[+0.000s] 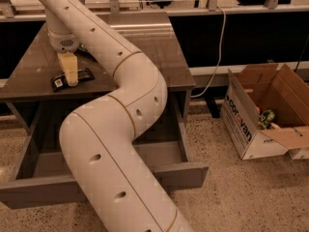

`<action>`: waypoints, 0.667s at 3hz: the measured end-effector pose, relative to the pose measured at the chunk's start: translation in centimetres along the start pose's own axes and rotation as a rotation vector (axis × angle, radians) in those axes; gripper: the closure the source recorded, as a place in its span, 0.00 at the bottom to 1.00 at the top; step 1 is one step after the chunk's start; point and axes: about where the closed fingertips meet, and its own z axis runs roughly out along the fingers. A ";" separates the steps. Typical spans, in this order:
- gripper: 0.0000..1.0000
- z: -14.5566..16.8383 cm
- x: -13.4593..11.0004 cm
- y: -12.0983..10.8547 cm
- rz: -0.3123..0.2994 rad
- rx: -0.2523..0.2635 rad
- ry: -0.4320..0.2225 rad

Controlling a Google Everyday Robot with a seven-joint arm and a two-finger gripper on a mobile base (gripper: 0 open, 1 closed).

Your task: Place rxbar chocolate into top drawer

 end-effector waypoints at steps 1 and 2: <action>0.83 -0.2 0.0 0.0 0.001 0.000 0.000; 0.85 -0.3 0.0 0.1 0.001 0.001 0.001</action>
Offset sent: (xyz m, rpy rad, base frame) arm -0.0003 -0.0145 -0.0156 0.1664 -0.0524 -0.0981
